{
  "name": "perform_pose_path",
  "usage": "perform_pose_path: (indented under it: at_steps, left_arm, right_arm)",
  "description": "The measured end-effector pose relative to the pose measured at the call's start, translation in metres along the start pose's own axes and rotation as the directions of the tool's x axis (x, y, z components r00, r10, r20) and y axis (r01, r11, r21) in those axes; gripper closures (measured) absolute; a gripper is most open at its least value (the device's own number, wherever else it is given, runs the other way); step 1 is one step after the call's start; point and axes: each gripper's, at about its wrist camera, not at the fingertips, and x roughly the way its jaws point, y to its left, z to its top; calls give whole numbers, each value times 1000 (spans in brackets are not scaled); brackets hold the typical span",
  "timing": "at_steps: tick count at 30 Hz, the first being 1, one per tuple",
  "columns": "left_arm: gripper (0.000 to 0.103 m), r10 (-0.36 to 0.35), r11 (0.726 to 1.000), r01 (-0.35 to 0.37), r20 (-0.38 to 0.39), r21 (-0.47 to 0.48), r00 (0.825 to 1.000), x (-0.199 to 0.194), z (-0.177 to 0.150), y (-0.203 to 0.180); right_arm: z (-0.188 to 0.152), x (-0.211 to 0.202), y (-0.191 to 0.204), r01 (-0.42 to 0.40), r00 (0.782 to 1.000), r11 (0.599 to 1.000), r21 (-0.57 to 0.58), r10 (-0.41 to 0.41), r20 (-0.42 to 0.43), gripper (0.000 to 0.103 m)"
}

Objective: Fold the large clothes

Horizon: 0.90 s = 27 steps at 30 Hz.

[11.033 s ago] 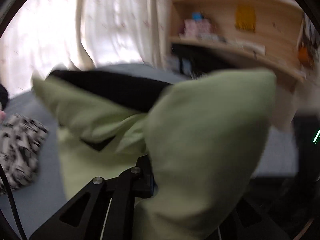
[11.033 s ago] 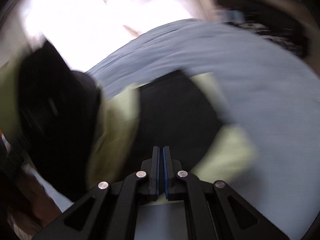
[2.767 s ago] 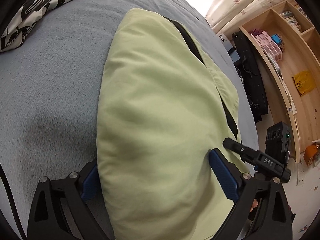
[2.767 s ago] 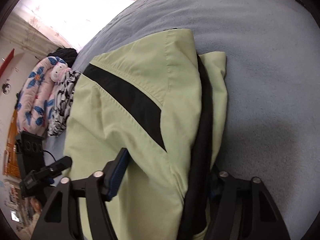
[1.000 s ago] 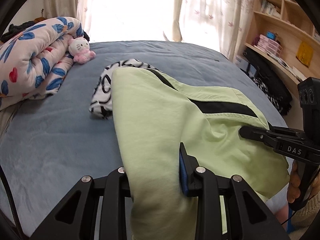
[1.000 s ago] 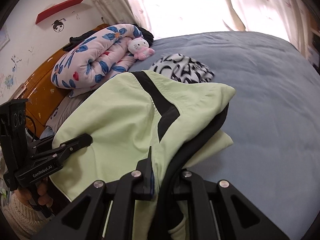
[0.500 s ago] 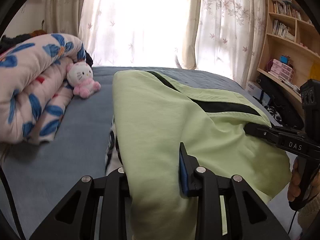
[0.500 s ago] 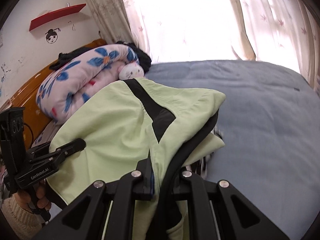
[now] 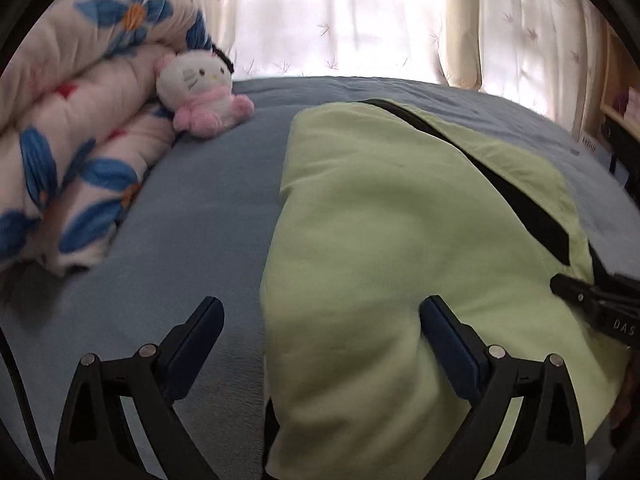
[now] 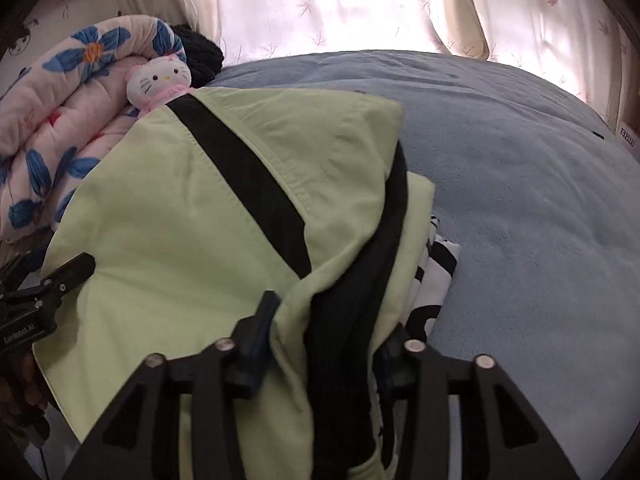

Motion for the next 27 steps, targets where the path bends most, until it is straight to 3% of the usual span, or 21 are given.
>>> perform_pose_path:
  at_steps: [3, 8, 10, 12, 14, 16, 18, 20, 24, 27]
  left_arm:
    - [4, -33, 999, 32, -22, -43, 999, -2, 2, 13]
    - [9, 76, 997, -75, 43, -25, 996, -41, 0, 14]
    - [20, 91, 996, -90, 64, -12, 994, -60, -3, 11]
    - [44, 98, 995, -98, 62, -11, 993, -73, -8, 11]
    - [55, 87, 996, -86, 59, -28, 994, -89, -18, 8]
    - [59, 66, 996, -62, 61, -60, 996, -101, -31, 2]
    - [73, 36, 996, -31, 59, -79, 998, -106, -39, -5]
    - [80, 23, 996, -19, 55, -83, 998, -108, -47, -17]
    - [81, 35, 999, -34, 48, -27, 998, -98, -59, -42]
    - [81, 71, 997, -71, 6, -12, 997, -77, -63, -44]
  right_arm:
    - [0, -12, -6, -27, 1000, 1000, 7, 27, -1, 54]
    - [-1, -54, -24, -47, 998, 997, 69, 45, 34, 51]
    - [-1, -69, -30, -24, 998, 994, 106, 19, 55, 51]
    - [-4, -84, -30, -18, 997, 993, 115, 8, 83, 51]
    - [-7, -95, -21, -13, 995, 996, 91, 5, 95, 51]
    - [-12, -103, -6, -42, 994, 997, 67, 35, 102, 52]
    - [-16, -105, 13, -70, 993, 997, 41, 65, 94, 54]
    - [-20, -105, 33, -107, 990, 994, 11, 106, 95, 57]
    - [-28, -92, 63, -134, 988, 989, -60, 138, 73, 57]
    - [-34, -72, 58, -93, 995, 994, -52, 95, 32, 59]
